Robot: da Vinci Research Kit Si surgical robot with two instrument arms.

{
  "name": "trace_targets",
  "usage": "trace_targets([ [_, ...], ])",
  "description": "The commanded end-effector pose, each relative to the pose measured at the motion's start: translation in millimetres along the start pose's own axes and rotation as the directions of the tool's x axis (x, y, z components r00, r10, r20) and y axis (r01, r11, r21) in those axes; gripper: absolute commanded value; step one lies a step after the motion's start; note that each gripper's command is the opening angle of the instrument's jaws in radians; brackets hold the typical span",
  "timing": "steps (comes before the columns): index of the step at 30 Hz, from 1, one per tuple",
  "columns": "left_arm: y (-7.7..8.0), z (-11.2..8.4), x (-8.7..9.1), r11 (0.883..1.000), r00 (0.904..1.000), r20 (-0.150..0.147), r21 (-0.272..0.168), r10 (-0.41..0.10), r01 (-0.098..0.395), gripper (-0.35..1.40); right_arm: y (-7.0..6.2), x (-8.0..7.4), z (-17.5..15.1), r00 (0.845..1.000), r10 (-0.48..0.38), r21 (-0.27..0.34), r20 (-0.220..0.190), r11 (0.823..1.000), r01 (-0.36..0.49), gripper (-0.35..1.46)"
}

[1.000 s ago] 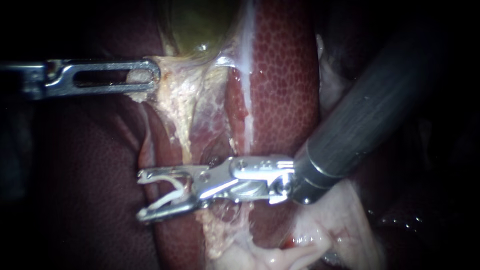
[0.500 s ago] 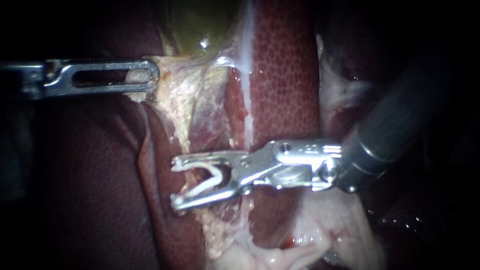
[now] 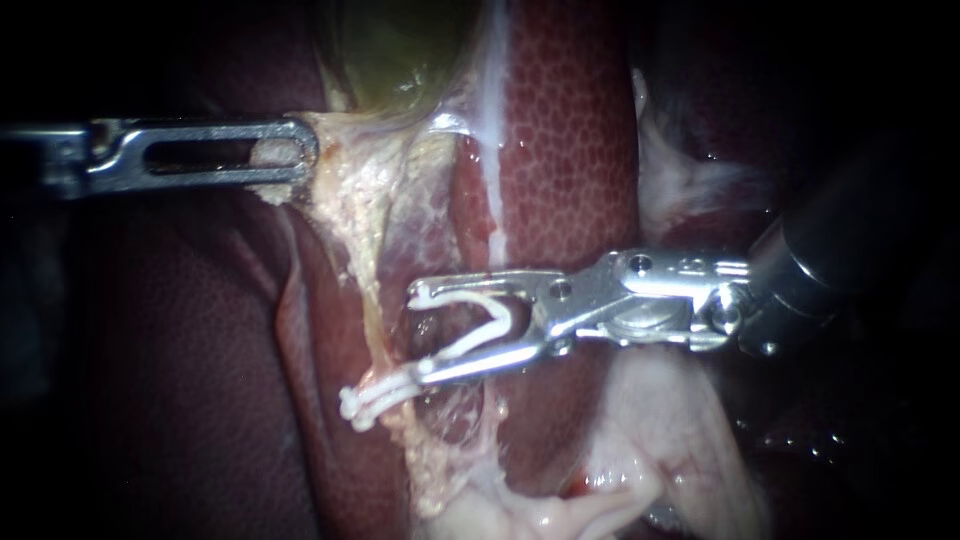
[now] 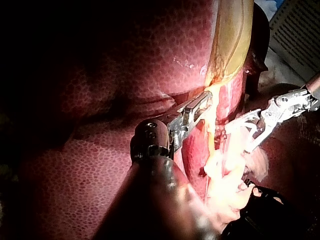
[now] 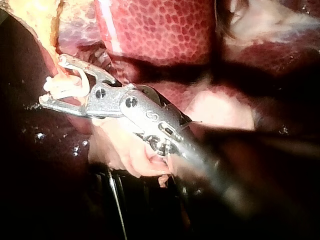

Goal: Clipping third clip left tube

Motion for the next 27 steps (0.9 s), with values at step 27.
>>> trace_targets([
  [27, -0.1, 0.0, 0.0, 1.0, 1.0, 0.0, -0.001, 0.0, 0.0, -0.16, 1.7, -3.2, 6.1, 1.0, -0.012, 0.011, 0.006, 1.0, 0.012, 0.53],
])
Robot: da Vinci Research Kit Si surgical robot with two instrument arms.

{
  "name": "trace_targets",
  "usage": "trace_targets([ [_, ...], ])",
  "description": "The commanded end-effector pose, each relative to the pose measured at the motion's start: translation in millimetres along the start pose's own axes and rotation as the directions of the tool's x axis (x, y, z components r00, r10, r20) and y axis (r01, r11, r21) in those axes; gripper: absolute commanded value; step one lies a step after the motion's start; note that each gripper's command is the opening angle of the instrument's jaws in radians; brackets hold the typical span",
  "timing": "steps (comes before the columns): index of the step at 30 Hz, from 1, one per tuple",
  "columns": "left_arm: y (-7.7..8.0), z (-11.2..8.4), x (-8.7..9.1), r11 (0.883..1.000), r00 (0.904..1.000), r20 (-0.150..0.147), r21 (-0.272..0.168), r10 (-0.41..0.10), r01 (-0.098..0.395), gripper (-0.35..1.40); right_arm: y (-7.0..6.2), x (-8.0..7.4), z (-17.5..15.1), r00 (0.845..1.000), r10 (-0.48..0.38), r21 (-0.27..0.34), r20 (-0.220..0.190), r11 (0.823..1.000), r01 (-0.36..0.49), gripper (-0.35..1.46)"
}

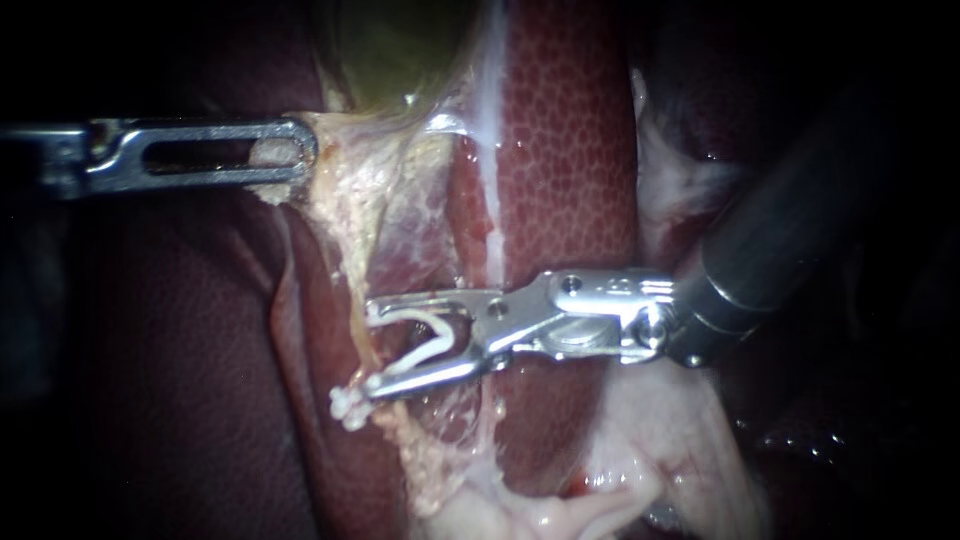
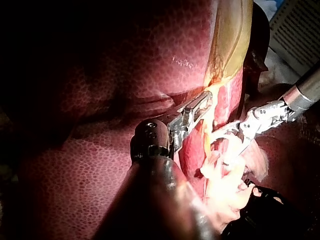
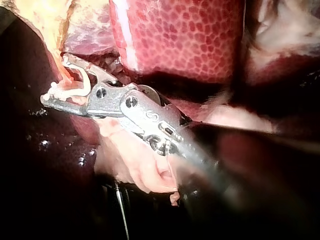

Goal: Clipping third clip left tube

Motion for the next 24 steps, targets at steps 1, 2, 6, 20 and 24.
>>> trace_targets([
  [1, 0.0, 0.0, 0.0, 1.0, 1.0, 0.001, -0.001, 0.0, 0.0, -0.16, 0.0, -0.1, 0.2, 1.0, 0.002, 0.001, 0.0, 1.0, -0.002, 0.53],
  [2, 0.0, 0.0, 0.0, 1.0, 1.0, 0.001, -0.001, 0.0, 0.0, -0.16, 0.0, -0.2, 0.6, 1.0, 0.007, 0.004, 0.0, 1.0, -0.007, 0.53],
  [6, 0.0, 0.0, 0.0, 1.0, 1.0, 0.001, -0.001, 0.0, 0.0, -0.16, 0.1, -0.4, 1.3, 1.0, 0.004, 0.006, 0.001, 1.0, -0.004, 0.53],
  [20, -0.2, -0.1, 0.0, 1.0, 1.0, 0.001, -0.001, 0.0, 0.0, -0.16, 1.6, -1.3, 0.2, 1.0, 0.011, 0.004, 0.0, 1.0, -0.011, 0.54],
  [24, -0.2, -0.1, 0.0, 1.0, 1.0, 0.001, -0.001, 0.0, 0.0, -0.16, 1.9, -1.4, 0.1, 1.0, 0.012, 0.003, 0.0, 1.0, -0.012, 0.54],
])
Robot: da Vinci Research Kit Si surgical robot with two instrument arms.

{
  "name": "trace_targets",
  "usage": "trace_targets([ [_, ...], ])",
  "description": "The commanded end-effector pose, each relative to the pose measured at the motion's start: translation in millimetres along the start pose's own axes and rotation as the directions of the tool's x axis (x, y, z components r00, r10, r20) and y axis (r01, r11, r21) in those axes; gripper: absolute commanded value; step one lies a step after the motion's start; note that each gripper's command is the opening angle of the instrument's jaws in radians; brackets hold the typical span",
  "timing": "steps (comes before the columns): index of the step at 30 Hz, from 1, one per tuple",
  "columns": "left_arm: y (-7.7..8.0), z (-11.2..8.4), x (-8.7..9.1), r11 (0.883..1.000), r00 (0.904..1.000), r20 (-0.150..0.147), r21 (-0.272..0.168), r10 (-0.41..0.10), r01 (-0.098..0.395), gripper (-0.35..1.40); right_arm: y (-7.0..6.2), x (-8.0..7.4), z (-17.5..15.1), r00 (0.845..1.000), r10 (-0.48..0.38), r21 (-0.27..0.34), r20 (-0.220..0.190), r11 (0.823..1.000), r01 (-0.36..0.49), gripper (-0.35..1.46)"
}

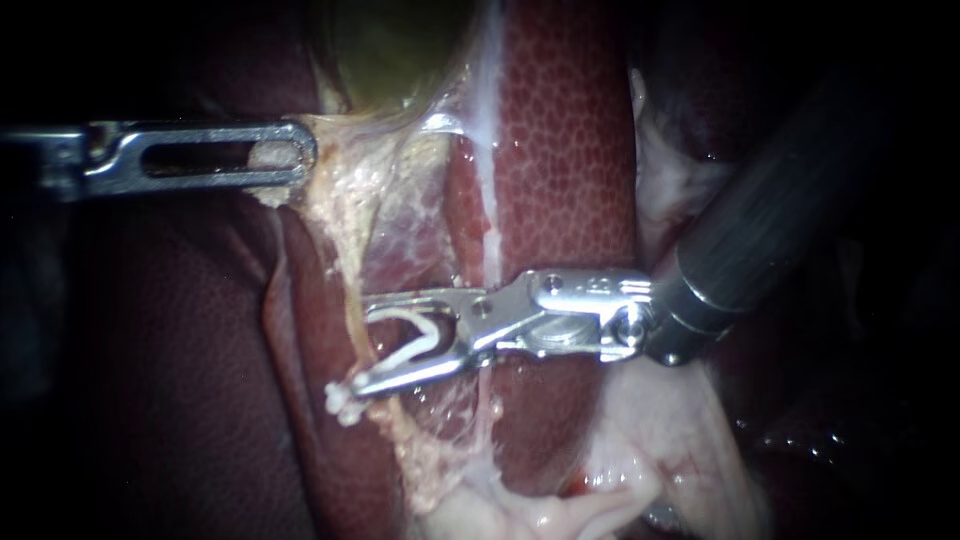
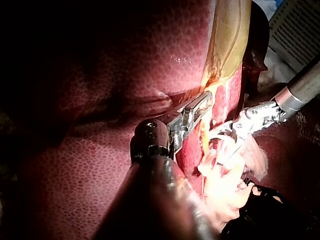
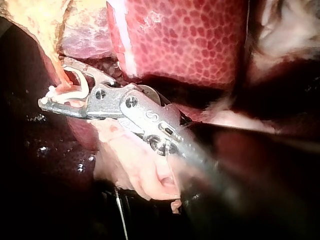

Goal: Clipping third clip left tube

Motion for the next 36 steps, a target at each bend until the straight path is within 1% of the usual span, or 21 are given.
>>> trace_targets([
  [1, 0.0, 0.0, 0.0, 1.0, 1.0, 0.0, 0.0, 0.0, 0.0, -0.16, 0.0, 0.0, 0.0, 1.0, 0.0, 0.003, 0.0, 1.0, 0.0, 0.54],
  [6, -0.1, 0.0, 0.0, 1.0, 1.0, 0.0, 0.0, 0.0, 0.0, -0.16, 0.0, 0.2, 0.1, 1.0, 0.001, 0.003, -0.001, 1.0, -0.001, 0.54],
  [12, -0.1, 0.0, 0.0, 1.0, 1.0, 0.0, -0.001, 0.0, 0.0, -0.16, 0.1, 0.1, 1.6, 1.0, 0.014, 0.004, -0.001, 1.0, -0.014, 0.54],
  [16, -0.1, 0.1, 0.0, 1.0, 1.0, 0.0, -0.001, 0.0, 0.0, -0.16, -0.4, 0.3, 3.1, 0.999, 0.039, 0.026, 0.0, 0.999, -0.039, 0.54],
  [23, -0.1, 0.1, 0.0, 1.0, 1.0, 0.0, -0.001, 0.0, 0.0, -0.16, -1.2, 1.1, 4.5, 0.998, 0.063, 0.065, -0.031, 0.996, -0.061, 0.54],
  [27, -0.1, 0.1, 0.0, 1.0, 1.0, 0.001, -0.001, 0.0, 0.0, -0.16, -1.4, 1.4, 4.7, 0.997, 0.07, 0.069, -0.034, 0.995, -0.067, 0.54],
  [36, -0.1, 0.1, 0.0, 1.0, 1.0, -0.001, 0.001, 0.0, 0.0, -0.16, -1.2, 2.5, 4.1, 0.996, 0.076, 0.071, -0.04, 0.995, -0.073, 0.53],
])
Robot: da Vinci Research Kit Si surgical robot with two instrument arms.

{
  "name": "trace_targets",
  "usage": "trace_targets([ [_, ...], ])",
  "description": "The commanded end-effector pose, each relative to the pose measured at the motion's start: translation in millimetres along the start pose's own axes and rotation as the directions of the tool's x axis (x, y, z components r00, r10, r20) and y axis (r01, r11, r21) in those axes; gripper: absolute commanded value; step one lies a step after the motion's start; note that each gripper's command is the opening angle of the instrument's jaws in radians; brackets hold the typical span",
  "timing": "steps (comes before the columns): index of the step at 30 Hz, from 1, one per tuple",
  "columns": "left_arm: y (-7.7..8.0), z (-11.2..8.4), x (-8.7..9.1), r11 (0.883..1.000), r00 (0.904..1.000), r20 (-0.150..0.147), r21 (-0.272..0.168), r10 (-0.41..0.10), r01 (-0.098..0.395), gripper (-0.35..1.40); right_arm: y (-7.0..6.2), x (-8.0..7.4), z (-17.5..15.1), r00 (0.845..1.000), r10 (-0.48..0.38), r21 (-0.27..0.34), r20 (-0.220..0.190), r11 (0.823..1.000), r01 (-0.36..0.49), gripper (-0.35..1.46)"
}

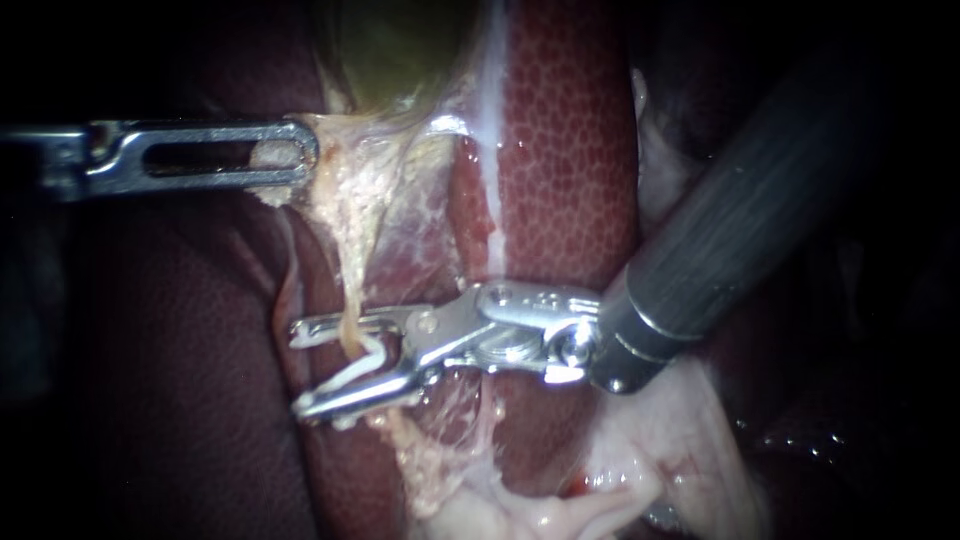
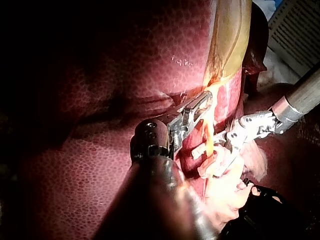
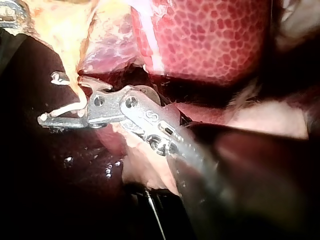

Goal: Clipping third clip left tube

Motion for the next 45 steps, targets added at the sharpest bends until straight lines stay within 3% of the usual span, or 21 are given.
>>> trace_targets([
  [1, 0.0, 0.0, 0.0, 1.0, 1.0, 0.0, 0.001, 0.0, 0.0, -0.16, 0.0, 0.2, -0.2, 1.0, 0.001, 0.0, -0.001, 1.0, -0.001, 0.53],
  [9, 0.0, 0.0, 0.0, 1.0, 1.0, 0.0, 0.001, 0.0, 0.0, -0.16, -0.1, 1.5, -1.5, 1.0, 0.009, 0.005, -0.008, 1.0, -0.009, 0.51],
  [17, 0.0, 0.0, 0.0, 1.0, 1.0, 0.0, 0.001, 0.0, 0.0, -0.16, -0.1, 1.6, -1.6, 1.0, 0.01, 0.007, -0.008, 1.0, -0.01, 0.43],
  [24, 0.0, 0.0, 0.0, 1.0, 1.0, 0.0, 0.001, 0.0, 0.0, -0.16, 0.1, 1.2, -2.4, 1.0, 0.009, 0.011, -0.007, 1.0, -0.009, -0.02],
  [31, 0.0, 0.0, 0.0, 1.0, 1.0, 0.0, 0.001, 0.0, 0.0, -0.16, 0.2, 1.1, -2.6, 1.0, 0.009, 0.012, -0.004, 1.0, -0.009, -0.34],
  [45, 0.0, 0.0, 0.0, 1.0, 1.0, 0.0, 0.001, 0.0, 0.0, -0.16, 0.3, 0.9, -2.8, 0.999, 0.024, 0.008, 0.037, 1.0, -0.024, -0.35],
])
